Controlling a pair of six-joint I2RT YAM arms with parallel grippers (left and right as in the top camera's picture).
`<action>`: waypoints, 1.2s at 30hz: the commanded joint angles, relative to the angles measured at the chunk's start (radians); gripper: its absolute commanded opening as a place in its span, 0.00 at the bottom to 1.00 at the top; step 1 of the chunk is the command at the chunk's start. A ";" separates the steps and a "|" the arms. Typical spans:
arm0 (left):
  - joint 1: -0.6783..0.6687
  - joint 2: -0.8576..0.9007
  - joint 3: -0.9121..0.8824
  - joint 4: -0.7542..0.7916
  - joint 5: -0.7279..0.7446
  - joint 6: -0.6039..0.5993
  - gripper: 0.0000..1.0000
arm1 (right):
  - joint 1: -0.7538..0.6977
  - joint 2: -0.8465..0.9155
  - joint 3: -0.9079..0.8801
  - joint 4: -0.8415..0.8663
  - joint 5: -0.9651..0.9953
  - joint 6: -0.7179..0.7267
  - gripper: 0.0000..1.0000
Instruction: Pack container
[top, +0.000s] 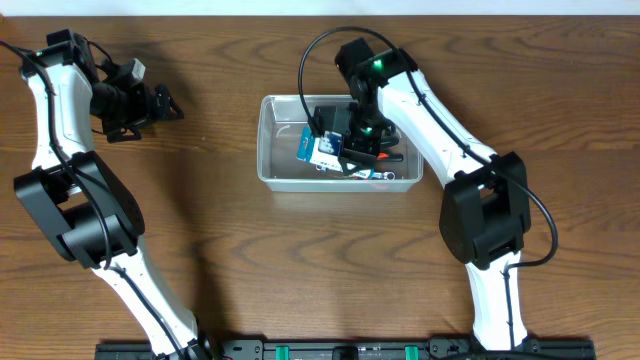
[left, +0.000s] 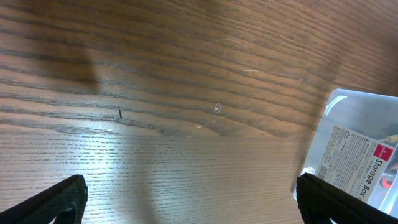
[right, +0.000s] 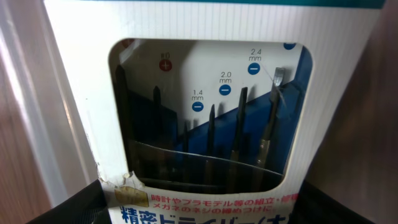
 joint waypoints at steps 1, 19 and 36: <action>0.002 -0.030 0.020 -0.002 -0.005 0.001 0.98 | -0.008 -0.029 -0.029 0.013 -0.003 -0.010 0.47; 0.002 -0.030 0.020 -0.002 -0.005 0.001 0.98 | -0.037 -0.029 -0.037 0.073 0.014 0.043 0.98; 0.002 -0.030 0.020 -0.002 -0.005 0.001 0.98 | -0.042 -0.031 0.395 -0.064 0.019 0.360 0.99</action>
